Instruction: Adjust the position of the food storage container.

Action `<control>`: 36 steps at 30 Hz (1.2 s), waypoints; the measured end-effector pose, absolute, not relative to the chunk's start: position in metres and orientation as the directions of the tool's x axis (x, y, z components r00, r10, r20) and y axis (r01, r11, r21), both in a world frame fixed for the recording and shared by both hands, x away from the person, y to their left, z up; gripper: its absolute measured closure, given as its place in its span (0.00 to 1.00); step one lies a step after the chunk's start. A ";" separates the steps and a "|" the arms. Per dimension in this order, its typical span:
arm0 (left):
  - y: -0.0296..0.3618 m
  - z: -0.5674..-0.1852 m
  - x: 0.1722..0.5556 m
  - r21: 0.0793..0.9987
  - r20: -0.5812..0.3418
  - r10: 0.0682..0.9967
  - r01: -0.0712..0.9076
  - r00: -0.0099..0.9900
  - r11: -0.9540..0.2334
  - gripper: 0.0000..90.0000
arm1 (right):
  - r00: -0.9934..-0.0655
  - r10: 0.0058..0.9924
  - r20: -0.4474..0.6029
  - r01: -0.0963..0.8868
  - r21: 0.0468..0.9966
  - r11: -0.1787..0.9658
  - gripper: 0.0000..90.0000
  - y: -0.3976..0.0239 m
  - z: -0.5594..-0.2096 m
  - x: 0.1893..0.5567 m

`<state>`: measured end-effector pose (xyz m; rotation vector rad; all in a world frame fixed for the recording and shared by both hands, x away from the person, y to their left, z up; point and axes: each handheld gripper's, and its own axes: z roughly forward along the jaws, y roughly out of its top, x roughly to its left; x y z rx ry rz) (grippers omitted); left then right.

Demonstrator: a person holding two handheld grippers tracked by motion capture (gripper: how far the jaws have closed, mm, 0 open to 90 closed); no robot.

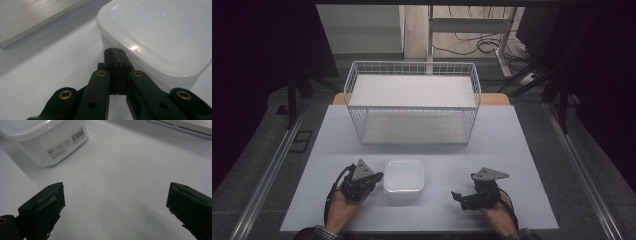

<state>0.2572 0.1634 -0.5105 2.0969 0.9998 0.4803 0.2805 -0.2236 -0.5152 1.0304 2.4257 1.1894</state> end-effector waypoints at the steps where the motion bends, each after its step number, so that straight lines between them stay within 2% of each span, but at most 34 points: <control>1: 0.162 -0.510 0.257 0.761 0.016 0.779 0.497 0.627 -0.416 1.00 | -0.720 0.690 0.080 0.487 0.766 0.420 0.02 -0.223 -0.515 0.280; 16: 0.119 -0.514 0.264 0.759 0.030 0.723 0.455 0.690 -0.466 1.00 | -0.726 0.684 0.075 0.484 0.762 0.431 0.02 -0.223 -0.516 0.280; 28: 0.120 -0.516 0.278 0.769 0.022 0.740 0.462 0.672 -0.442 0.99 | -0.734 0.675 0.074 0.482 0.757 0.441 0.02 -0.221 -0.516 0.279; 31: 0.128 -0.514 0.278 0.780 0.001 0.771 0.482 0.637 -0.399 0.89 | -0.735 0.674 0.075 0.480 0.760 0.439 0.02 -0.222 -0.516 0.279; 36: 0.141 -0.516 0.281 0.792 -0.045 0.795 0.506 0.605 -0.340 0.45 | -0.735 0.674 0.074 0.477 0.764 0.435 0.02 -0.224 -0.515 0.278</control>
